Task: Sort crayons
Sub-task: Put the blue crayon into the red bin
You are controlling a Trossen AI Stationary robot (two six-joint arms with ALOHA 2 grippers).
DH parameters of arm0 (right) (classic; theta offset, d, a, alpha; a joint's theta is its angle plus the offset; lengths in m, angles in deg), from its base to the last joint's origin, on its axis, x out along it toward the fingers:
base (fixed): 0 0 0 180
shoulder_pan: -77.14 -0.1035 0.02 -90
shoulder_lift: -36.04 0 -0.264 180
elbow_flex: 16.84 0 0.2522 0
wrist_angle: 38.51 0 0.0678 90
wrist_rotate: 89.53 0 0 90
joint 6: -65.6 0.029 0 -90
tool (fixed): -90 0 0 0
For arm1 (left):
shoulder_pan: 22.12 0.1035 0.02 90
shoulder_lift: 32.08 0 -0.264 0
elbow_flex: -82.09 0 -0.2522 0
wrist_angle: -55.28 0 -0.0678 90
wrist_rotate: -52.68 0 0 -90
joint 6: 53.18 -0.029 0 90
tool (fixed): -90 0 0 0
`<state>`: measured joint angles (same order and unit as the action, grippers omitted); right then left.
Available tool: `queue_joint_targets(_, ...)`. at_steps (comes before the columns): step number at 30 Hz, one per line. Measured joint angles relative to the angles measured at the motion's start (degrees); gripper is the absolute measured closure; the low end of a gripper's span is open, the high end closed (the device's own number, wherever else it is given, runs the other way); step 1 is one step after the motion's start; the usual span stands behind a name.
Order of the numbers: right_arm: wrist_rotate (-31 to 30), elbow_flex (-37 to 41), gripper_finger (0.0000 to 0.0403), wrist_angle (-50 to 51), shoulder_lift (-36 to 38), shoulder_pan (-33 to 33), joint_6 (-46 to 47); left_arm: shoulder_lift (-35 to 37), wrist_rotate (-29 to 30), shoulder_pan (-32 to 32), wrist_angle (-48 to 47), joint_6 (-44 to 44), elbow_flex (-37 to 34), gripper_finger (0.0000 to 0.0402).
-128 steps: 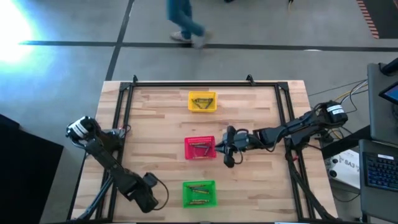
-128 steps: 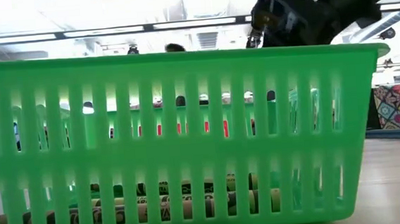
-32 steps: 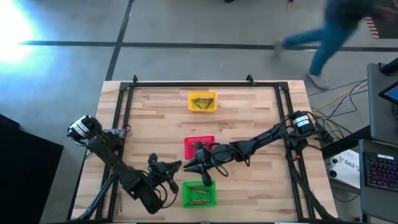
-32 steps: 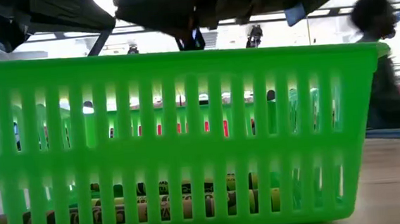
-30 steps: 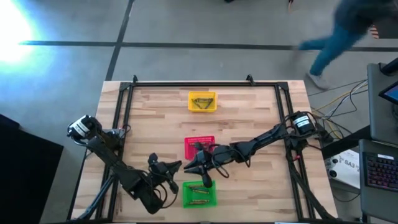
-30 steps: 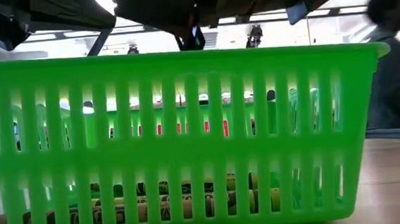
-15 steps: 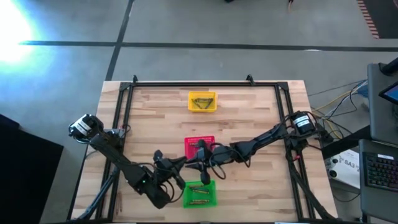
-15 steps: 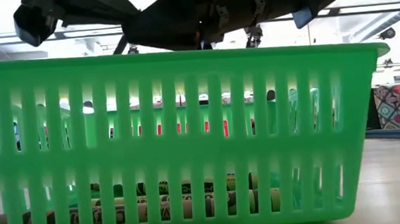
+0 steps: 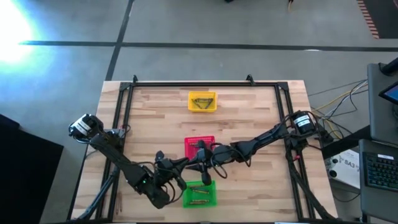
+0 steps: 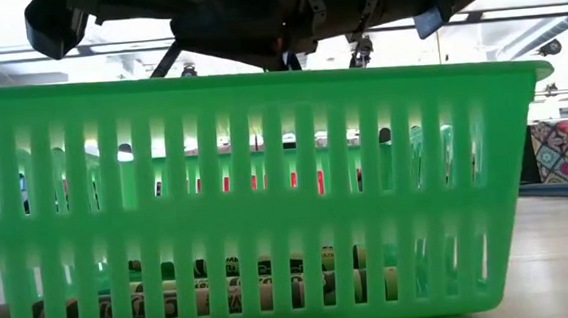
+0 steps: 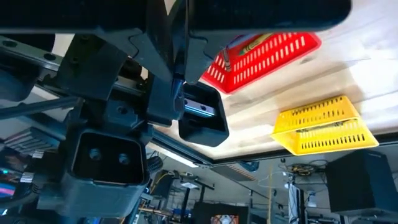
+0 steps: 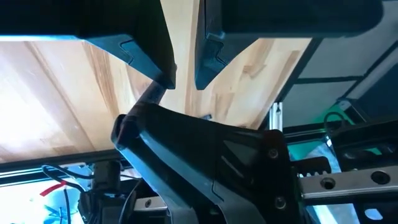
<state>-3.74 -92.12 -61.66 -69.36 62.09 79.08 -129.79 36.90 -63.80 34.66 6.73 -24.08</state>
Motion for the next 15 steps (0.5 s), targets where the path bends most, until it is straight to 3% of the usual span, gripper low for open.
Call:
queue_joint_targets(3,-0.9,0.0,0.0346,0.4,0.6,0.0,0.1,0.0,0.3,0.0,0.6,0.4,0.0,0.0400)
queue_joint_targets(7,-10.2,0.0,0.0346,2.6,1.2,0.2,0.4,0.0,-0.7,-0.1,2.1,0.7,0.1,0.0401)
queue_joint_targets(15,-9.0,0.0,0.0346,2.8,1.2,0.0,-0.7,0.0,-0.6,0.0,1.9,-0.6,0.1,0.0401)
